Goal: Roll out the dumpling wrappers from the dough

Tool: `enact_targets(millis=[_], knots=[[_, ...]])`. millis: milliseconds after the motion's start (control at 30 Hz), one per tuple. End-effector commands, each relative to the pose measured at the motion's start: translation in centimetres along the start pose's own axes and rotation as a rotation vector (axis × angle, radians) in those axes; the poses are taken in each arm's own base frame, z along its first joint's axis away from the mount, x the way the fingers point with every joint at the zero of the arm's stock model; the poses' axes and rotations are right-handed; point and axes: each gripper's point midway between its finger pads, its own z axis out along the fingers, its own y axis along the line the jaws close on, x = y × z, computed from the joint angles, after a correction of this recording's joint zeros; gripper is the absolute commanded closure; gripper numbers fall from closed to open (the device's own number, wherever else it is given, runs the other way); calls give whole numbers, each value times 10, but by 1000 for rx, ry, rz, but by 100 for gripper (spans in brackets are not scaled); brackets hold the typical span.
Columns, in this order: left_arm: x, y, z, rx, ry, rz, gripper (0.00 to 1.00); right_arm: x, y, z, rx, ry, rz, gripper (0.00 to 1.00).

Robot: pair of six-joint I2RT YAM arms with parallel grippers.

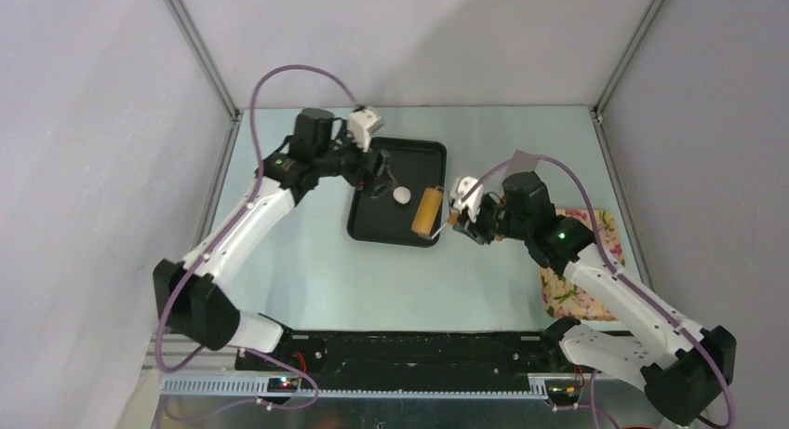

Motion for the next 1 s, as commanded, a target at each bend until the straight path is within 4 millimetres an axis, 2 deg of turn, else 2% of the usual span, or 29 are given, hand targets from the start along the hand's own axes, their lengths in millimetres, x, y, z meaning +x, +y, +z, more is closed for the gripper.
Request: enact_targets(millis=[0,33,67,100,133,167,200,233,267,300,367,400,433,467,600,667,800,867,967], knots=[[-11,112,-67,-551,-152,-86,2,-33,-74,5,299,-132,177,100],[-1,136,-82,-628,-162,-157,2,-24,-84,12,342,-102,237,100],[12,152,-85,-673,-154,-186,2,-26,-91,15,367,-96,260,100],[22,170,-97,-726,-155,-220,2,-14,-98,24,404,-54,321,100],[37,183,-99,-772,-143,-239,2,-9,-105,33,419,-29,354,100],[42,196,-107,-813,-158,-246,2,-5,-110,37,453,-14,414,100],[59,200,-107,-841,-135,-262,2,-7,-118,37,471,-16,441,100],[59,204,-111,-857,-155,-253,2,-1,-116,47,452,-2,491,100],[70,201,-107,-845,-140,-252,2,-1,-118,50,432,-8,508,100],[67,198,-108,-834,-155,-240,2,-7,-108,54,358,-22,489,100],[67,187,-104,-773,-155,-223,2,-16,-93,57,315,-11,383,100],[61,179,-100,-717,-159,-198,2,-28,-79,57,279,-23,327,100],[55,173,-100,-688,-156,-184,2,-28,-69,57,243,-6,258,100],[49,166,-96,-636,-155,-155,2,-37,-57,56,203,-18,180,100],[26,131,-82,-432,-120,-56,2,-42,-3,49,-12,-2,18,100],[17,108,-72,-324,-111,-6,2,-45,17,43,-103,-17,-28,100],[11,51,-51,-133,-80,125,2,-52,36,31,-191,-59,-54,100],[18,22,-39,-46,-38,169,2,-55,41,25,-217,-77,-67,100],[23,-8,-25,50,-3,212,2,-57,52,15,-273,-104,-77,100]])
